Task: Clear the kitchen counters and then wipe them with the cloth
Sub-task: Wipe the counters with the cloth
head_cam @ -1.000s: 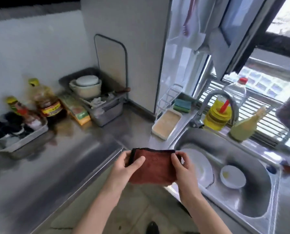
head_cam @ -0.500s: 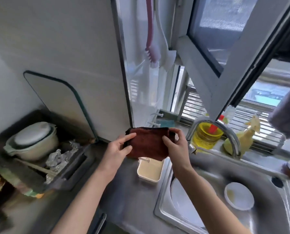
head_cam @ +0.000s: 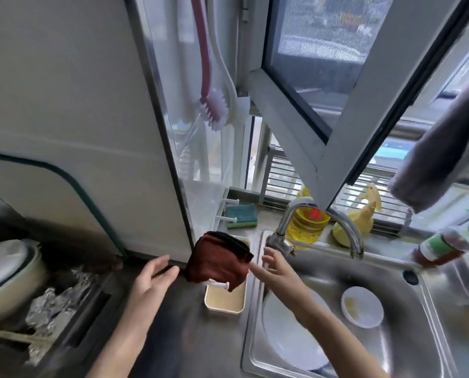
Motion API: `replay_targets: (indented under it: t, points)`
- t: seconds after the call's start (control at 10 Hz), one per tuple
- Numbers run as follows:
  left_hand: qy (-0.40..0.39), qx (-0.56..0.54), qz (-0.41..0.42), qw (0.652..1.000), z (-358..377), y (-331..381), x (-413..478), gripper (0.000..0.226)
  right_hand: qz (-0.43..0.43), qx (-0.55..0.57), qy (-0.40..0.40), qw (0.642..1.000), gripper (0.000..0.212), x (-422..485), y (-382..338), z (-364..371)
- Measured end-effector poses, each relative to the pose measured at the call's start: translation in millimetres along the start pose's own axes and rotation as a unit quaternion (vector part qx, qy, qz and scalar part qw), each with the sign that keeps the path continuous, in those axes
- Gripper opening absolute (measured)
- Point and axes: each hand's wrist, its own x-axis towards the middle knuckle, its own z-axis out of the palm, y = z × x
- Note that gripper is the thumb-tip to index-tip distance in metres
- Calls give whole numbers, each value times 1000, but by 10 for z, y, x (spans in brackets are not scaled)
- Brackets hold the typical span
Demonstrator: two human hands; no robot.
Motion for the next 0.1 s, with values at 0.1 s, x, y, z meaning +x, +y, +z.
replay_targets:
  t: [0.1]
  points:
    - [-82, 95, 173, 977, -389, 480, -458, 45, -122, -51, -52, 990, 55, -890, -355, -631]
